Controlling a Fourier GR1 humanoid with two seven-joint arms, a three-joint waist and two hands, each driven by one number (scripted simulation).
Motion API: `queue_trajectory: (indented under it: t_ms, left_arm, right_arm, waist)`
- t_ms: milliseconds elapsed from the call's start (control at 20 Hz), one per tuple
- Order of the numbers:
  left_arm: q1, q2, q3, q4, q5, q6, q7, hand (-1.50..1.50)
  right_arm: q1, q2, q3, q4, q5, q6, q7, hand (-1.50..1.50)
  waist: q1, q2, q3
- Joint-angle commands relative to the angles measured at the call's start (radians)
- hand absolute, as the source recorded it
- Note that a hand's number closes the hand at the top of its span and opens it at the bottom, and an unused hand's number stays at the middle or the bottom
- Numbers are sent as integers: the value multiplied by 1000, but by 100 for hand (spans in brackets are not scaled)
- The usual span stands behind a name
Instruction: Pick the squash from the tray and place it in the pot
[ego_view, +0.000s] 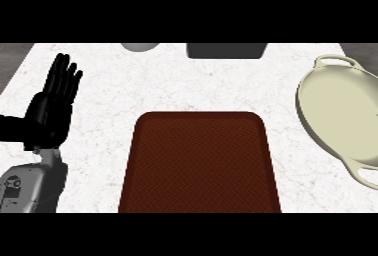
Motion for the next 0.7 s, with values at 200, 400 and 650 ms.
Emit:
queue_trajectory:
  t_ms: [200,400,650]
  left_arm:
    - [-7,-8,-10,-1,-18,0,7,0]
    - [-18,21,21,15,24,-44,9,0]
    - [-23,9,27,65,10,-41,-45,0]
  right_arm:
    - [-233,-79,67,472,111,-137,-89,150]
    - [-250,-85,61,616,83,-10,-62,150]
    - [-313,-108,76,771,57,74,-215,-150]
  waist:
    - [13,3,1]
    - [22,6,1]
    - [11,5,1]
